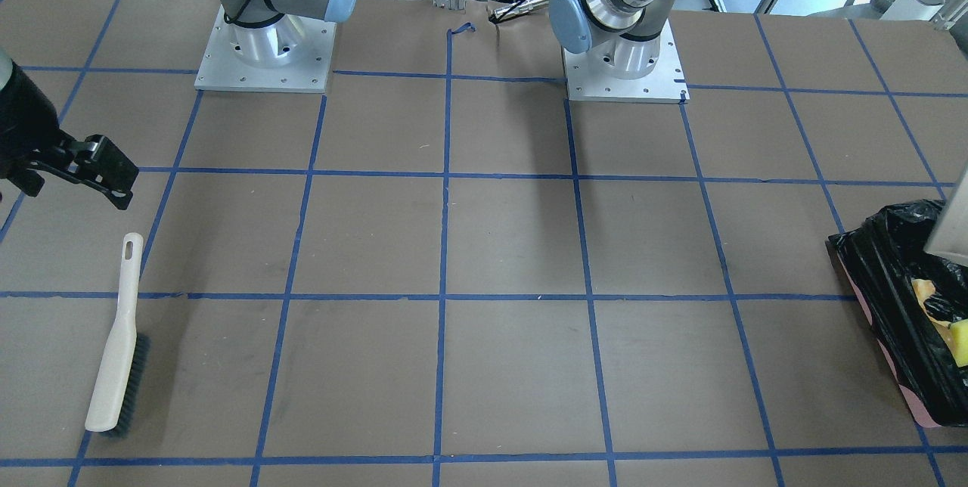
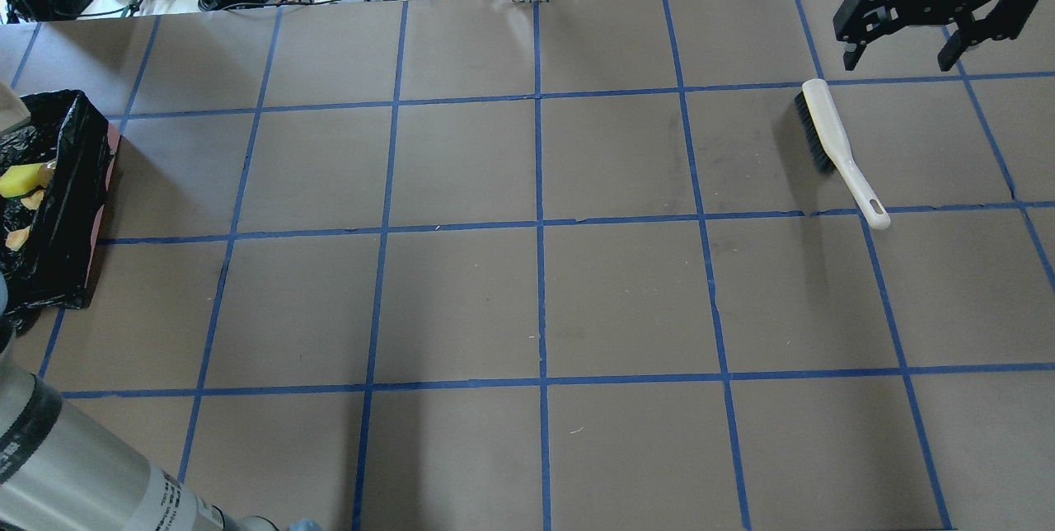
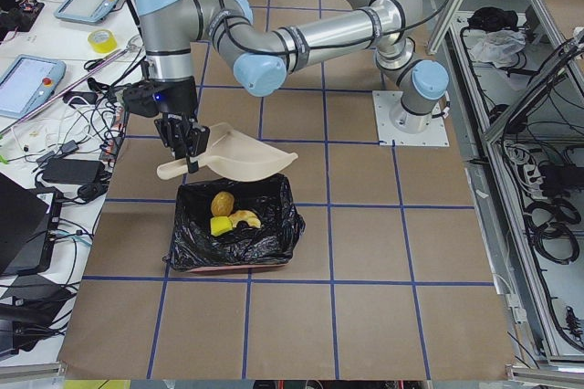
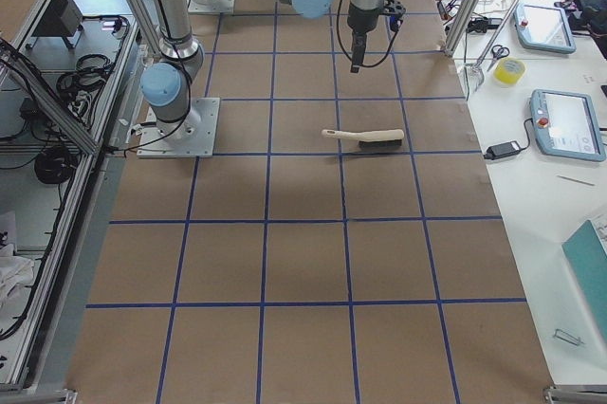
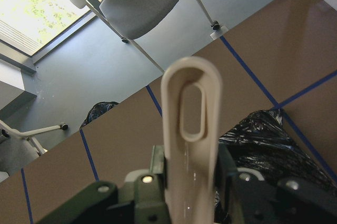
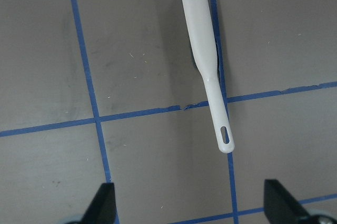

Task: Sweep and dump trash into bin
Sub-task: 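Release and raise the right gripper while the left gripper brings the dustpan back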

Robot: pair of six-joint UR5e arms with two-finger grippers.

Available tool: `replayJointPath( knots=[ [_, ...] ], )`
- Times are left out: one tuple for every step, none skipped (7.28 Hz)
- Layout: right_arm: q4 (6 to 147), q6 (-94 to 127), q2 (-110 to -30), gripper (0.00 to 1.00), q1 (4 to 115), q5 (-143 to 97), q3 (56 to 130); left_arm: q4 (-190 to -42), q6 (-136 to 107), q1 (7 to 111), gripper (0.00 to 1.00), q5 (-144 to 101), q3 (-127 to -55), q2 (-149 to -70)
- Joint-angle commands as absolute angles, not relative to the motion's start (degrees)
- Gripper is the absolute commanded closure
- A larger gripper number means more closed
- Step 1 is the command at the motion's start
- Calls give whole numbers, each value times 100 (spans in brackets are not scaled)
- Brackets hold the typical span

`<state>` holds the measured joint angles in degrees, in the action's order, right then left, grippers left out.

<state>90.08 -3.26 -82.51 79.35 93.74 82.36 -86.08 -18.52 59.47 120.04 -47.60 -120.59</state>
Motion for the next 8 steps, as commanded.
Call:
replayJointPath(
  knots=[
    [8667,-202,-8481,0,8077,9438,8253,-9324,-3050,6807,98,11708,-4825,-12005],
    [8527,-307,-8647,0,8077,9448,8270,-9621,-4059,7316,98,11664,-4851,-12102],
    [8343,-569,-8735,0,8086,9413,8236,-10033,-4913,7634,98,11150,-4869,-12111],
    [8341,-493,-8893,0,8095,9448,8296,-10237,-5627,7725,99,10405,-4887,-12129],
    [8341,-588,-8929,0,8103,9457,8297,-10239,-6260,7778,100,10049,-5017,-12190],
    [8367,-598,-8904,0,8086,9448,8323,-10170,-7006,7778,100,9898,-5193,-12269],
    [8454,-702,-8860,0,7982,9709,8323,-9873,-7657,7778,100,9679,-5394,-12357],
    [8446,-668,-8859,0,7980,9851,8358,-9444,-8273,7787,100,9511,-5657,-12453]
  ],
)
